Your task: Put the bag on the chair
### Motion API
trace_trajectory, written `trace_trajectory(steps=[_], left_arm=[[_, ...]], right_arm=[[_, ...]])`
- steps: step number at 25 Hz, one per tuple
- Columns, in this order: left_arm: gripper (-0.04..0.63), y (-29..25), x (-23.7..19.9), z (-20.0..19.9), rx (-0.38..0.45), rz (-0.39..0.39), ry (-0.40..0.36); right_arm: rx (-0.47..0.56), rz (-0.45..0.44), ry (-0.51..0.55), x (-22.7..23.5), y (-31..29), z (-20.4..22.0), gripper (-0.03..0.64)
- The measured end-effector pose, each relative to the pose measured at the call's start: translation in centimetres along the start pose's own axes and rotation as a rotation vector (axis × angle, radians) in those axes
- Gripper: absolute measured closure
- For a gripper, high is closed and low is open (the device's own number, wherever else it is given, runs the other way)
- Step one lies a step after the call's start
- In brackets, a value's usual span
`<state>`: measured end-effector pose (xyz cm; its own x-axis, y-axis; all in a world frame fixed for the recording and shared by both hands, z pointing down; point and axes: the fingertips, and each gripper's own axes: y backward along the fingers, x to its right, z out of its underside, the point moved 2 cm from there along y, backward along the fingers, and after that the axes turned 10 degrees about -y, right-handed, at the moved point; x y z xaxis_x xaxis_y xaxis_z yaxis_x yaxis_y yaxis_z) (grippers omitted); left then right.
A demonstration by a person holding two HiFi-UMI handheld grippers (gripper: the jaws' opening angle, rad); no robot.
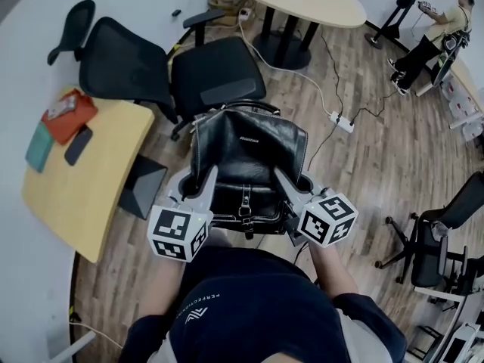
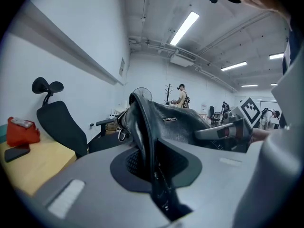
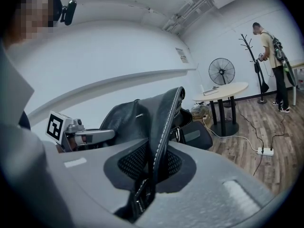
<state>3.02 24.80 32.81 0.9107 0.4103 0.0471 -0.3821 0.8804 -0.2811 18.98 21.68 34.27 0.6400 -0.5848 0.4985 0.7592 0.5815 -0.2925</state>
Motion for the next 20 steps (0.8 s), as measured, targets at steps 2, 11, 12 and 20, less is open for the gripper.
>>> trace_trajectory(steps=[2, 11, 12, 20], left_arm=[[0.538, -1.2, -2.7, -0.5, 0.001, 0.012, 0.002], [0.538, -4.8, -13.0, -2.5, 0.007, 0.031, 0.001], [0.538, -5.1, -14.1, -2.7, 0.008, 0.033, 0.001], [0.54, -7.4, -19.3, -3.9, 0.039, 0.03, -0.012]], right_arm=[[0.002, 0.011, 0.001, -0.1, -2.6, -1.3, 0.577], [-0.001, 0.019, -0.007, -1.2, -12.4, -5.9, 0.577], [-0.002, 0.018, -0.007, -1.4, -13.4, -6.3, 0.577], [0.006, 0.009, 0.013, -1.5, -18.7, -9.0, 0.577]])
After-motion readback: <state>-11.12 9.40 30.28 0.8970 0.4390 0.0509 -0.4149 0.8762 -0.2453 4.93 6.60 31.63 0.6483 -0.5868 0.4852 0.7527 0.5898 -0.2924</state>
